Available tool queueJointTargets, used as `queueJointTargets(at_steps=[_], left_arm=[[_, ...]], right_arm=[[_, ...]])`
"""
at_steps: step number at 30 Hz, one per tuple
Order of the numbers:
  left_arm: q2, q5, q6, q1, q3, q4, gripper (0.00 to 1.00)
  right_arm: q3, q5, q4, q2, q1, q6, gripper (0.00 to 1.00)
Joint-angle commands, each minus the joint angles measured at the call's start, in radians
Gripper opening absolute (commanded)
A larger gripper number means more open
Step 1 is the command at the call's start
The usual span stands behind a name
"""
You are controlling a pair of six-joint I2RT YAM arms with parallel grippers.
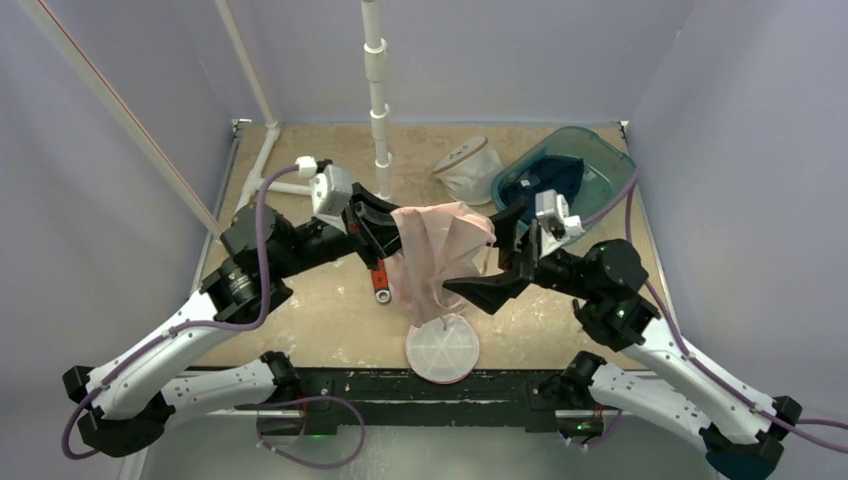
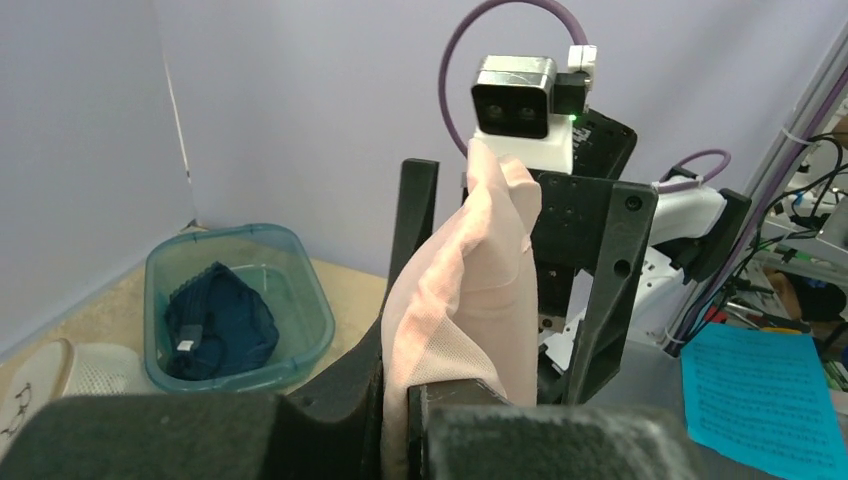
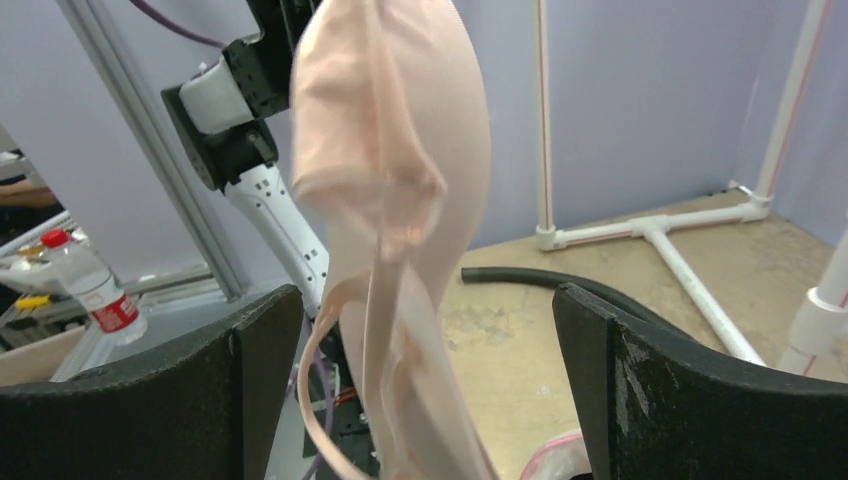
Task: Unzip the laundry bag and remove the bra
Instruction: Pick up the bra from the laundry bag.
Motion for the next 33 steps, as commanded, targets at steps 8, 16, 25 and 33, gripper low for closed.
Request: queueJointTargets(at_steps=[8, 16, 25, 33], left_arm=[[0.089, 0.077, -0.028, 0.007, 0.065, 0.14, 0.0], [0.099, 0.065, -0.033, 0.007, 0.055, 0.17, 0.0], [-0.017, -0.227, -0.023, 0.007, -0.068, 0.017, 0.78], [-0.279, -0.715, -0.125, 0.007, -0.275, -0.185, 0.86]], right_arm=[[0.034, -0.147, 0.15, 0.13, -0.001, 0.026, 0.62], [0.032, -0.131, 0.115, 0.128, -0.001, 0.01, 0.16], [0.103, 0.218, -0.106, 0.068, -0.003, -0.04, 0.0], [0.26, 0.637, -0.268, 0.19, -0.024, -0.037, 0.0]])
